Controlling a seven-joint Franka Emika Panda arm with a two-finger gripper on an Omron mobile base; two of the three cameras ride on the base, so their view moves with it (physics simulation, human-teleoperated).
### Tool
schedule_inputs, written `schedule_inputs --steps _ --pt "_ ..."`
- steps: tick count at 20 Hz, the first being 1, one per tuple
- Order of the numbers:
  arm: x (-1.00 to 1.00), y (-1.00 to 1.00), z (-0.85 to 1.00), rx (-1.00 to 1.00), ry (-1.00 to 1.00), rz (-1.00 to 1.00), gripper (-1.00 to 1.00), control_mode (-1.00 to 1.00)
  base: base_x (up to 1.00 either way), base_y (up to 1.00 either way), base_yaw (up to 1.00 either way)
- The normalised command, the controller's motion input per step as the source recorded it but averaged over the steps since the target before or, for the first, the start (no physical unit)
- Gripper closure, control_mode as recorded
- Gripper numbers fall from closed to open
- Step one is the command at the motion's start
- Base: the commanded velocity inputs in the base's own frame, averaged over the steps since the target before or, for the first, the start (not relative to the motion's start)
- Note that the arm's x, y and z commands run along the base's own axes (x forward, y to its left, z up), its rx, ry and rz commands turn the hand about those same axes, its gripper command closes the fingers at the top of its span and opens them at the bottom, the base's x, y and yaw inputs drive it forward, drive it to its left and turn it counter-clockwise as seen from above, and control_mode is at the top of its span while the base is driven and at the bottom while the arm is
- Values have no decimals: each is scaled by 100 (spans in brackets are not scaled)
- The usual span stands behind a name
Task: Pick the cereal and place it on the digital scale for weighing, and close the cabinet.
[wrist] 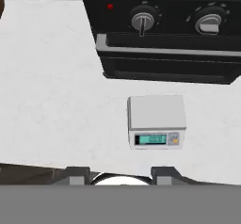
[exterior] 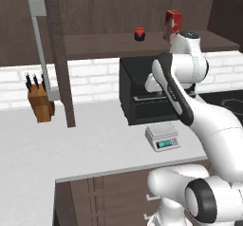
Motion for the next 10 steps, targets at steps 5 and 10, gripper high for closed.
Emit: schedule_inputs --steps 5,10 --pt "-45 2 0 0 0 2 -100 -100 0 0 0" --pt "-73 -7 16 0 -20 -1 -100 -100 0 0 0"
